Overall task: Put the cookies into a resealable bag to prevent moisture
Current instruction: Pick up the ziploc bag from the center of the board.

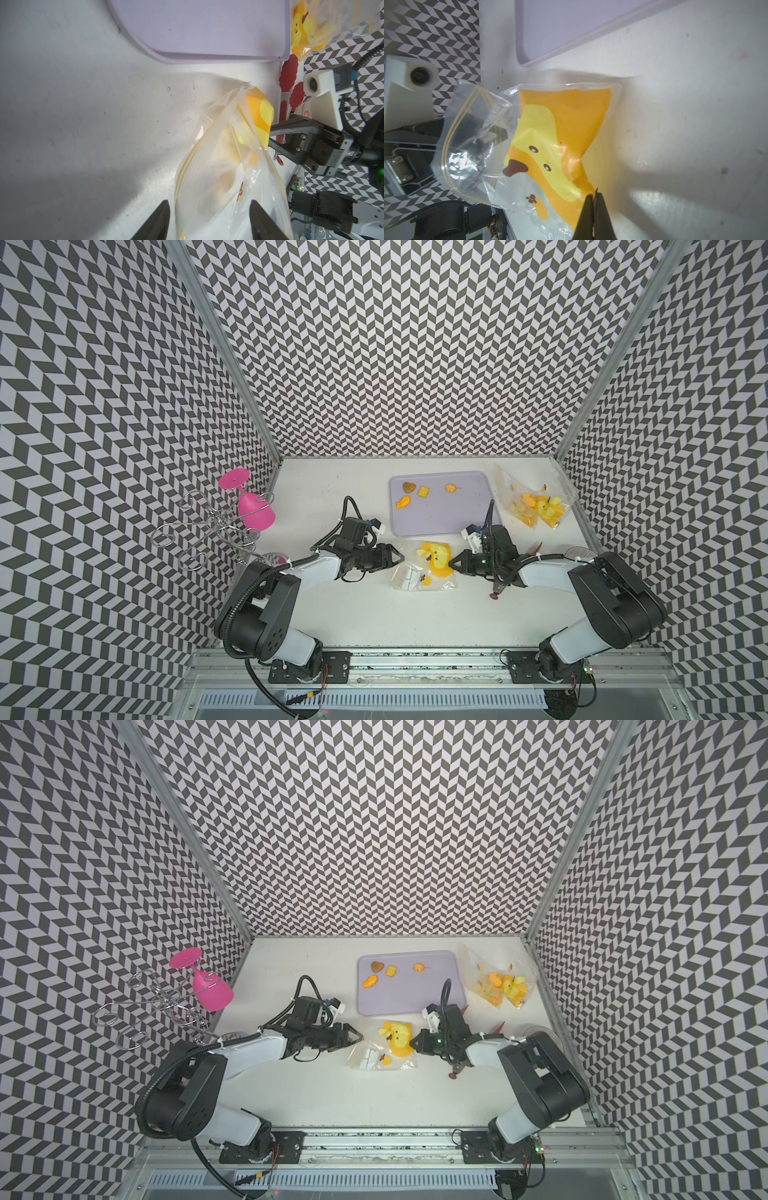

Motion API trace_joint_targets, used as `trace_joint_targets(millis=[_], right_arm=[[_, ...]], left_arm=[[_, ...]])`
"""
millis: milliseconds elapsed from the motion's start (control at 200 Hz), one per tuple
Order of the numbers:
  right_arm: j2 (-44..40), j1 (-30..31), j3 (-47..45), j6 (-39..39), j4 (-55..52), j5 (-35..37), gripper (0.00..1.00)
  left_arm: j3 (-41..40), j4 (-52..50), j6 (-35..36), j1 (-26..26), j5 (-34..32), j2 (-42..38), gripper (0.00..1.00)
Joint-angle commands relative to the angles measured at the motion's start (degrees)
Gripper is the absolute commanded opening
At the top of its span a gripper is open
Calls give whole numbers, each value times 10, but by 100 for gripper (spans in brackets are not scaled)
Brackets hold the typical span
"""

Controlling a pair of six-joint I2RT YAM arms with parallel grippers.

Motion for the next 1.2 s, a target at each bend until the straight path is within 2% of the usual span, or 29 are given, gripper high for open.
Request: trace_joint_targets(millis=[0, 80, 210, 426, 606, 841, 981, 1197], right_arm=[[-13, -1, -10, 31, 40, 25, 0], [-20, -1, -10, 30, 33, 36, 0], [-25, -1, -12, 35, 34, 38, 0], [-23, -2, -32, 68, 67, 30, 0], [-33, -2, -44, 84, 74, 43, 0], [-34, -1, -51, 94, 90, 35, 0], [-24, 0, -51, 94, 98, 24, 0], [-33, 0, -47, 91, 92, 29, 0]], left_arm=[[-9, 10, -8, -4, 12, -27, 58], [-17, 8, -8, -3, 12, -30, 52], [-29, 24, -18, -6, 21, -30, 49], [-46, 50, -32, -12, 22, -3, 59], [-62, 50, -43, -12, 12, 0, 60], [-66, 63, -50, -17, 16, 0, 49], [-61, 78, -54, -20, 21, 12, 39], [-54, 71, -54, -22, 11, 4, 17]])
